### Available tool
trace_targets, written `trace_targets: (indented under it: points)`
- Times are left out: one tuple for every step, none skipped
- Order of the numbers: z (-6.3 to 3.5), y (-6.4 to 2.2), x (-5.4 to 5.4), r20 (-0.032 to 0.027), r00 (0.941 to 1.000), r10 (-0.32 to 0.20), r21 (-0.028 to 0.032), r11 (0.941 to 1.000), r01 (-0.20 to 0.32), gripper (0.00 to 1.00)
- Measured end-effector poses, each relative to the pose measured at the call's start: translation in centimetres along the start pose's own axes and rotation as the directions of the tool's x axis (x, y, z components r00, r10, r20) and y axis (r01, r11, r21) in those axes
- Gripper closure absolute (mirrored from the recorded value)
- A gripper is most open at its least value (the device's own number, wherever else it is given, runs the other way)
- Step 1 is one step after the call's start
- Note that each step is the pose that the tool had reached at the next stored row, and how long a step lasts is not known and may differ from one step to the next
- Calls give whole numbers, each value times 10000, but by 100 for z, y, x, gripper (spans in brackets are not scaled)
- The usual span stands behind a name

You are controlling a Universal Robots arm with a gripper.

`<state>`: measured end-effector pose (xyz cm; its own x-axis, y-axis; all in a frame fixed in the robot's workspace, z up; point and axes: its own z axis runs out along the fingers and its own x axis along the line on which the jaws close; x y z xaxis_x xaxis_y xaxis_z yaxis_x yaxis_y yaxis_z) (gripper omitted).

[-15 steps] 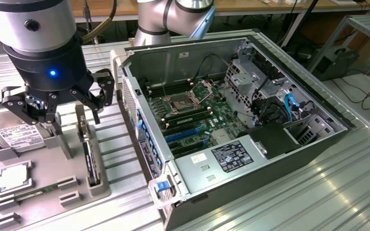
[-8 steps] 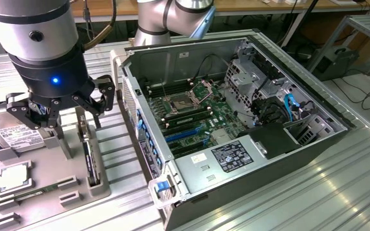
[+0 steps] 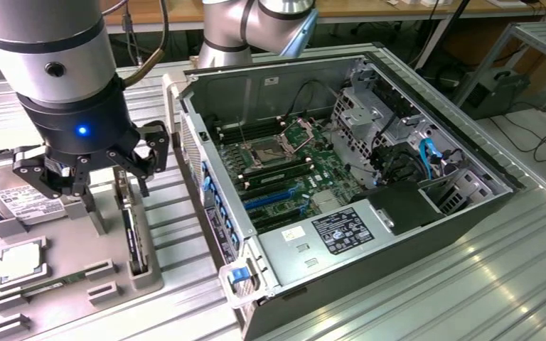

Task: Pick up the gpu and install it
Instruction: 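Pick up the gpu and move the gpu toward the slot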

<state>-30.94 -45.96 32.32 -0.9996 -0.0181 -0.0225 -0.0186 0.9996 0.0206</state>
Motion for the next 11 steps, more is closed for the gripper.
trace_targets:
  points:
    - [13,0,0,0,10000,6,28,10000,-6,34]
    - [22,0,1,-2,10000,12,76,10000,-12,34]
    - [36,-1,1,-1,10000,14,103,9999,-14,34]
    - [53,-1,1,-2,10000,15,119,9999,-15,33]
    - [77,-1,2,-2,10000,16,124,9999,-16,33]
    - [105,2,3,-3,10000,17,125,9999,-17,26]
    - [122,9,3,-4,10000,20,127,9999,-20,26]
    - [154,38,2,-15,10000,25,133,9999,-24,26]
    - [221,54,4,-17,10000,28,137,9999,-28,26]
    - [247,54,4,-17,10000,28,137,9999,-28,26]
    - [267,53,5,-17,10000,28,137,9999,-27,26]
